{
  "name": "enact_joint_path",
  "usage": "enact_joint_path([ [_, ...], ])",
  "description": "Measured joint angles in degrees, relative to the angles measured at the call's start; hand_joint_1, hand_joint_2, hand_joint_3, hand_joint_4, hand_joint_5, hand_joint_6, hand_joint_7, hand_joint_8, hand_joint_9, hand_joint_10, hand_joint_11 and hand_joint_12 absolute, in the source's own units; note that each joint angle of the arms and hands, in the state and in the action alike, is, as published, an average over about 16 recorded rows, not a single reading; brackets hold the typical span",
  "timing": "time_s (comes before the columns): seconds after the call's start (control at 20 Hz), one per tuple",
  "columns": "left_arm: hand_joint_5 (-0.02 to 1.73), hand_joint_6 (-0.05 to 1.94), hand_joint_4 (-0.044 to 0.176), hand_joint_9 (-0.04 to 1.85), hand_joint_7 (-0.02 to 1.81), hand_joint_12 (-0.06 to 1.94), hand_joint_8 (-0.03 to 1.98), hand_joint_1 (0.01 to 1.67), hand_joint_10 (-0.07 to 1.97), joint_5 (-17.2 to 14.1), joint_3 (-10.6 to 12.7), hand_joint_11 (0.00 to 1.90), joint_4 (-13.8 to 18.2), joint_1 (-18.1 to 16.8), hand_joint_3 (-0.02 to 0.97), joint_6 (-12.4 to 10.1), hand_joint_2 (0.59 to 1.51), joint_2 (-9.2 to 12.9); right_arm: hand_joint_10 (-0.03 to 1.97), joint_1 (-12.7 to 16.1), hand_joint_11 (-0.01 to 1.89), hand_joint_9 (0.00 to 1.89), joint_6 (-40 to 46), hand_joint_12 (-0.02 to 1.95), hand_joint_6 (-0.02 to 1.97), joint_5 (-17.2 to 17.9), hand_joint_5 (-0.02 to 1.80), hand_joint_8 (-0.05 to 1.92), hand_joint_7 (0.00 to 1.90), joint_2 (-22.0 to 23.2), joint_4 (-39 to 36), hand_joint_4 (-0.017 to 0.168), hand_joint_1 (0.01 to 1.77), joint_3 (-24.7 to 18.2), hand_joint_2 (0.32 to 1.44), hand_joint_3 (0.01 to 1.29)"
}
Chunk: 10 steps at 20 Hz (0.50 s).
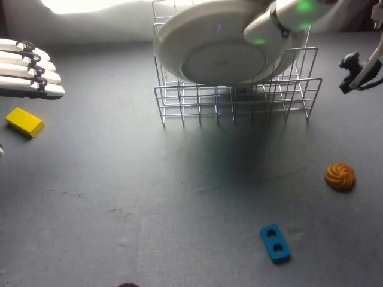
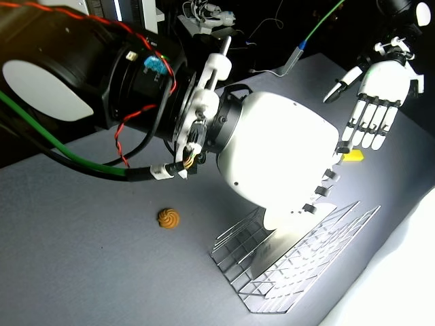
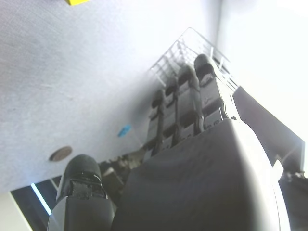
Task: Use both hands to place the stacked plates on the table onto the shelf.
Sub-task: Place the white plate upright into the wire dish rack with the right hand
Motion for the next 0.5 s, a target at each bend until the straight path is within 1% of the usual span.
enact_joint_path([
  [0.5,0.12,0.01,0.007,0.12,0.14,0.25,0.00,0.01,0.02,0.1,-0.4,0.02,0.0,0.0,0.018,0.0,1.138,0.2,1.11,-4.3,0.91,0.98,-0.6,1.18,0.95,2.3,0.91,0.81,1.00,-2.3,0.3,-0.008,1.36,3.6,1.01,0.01],
])
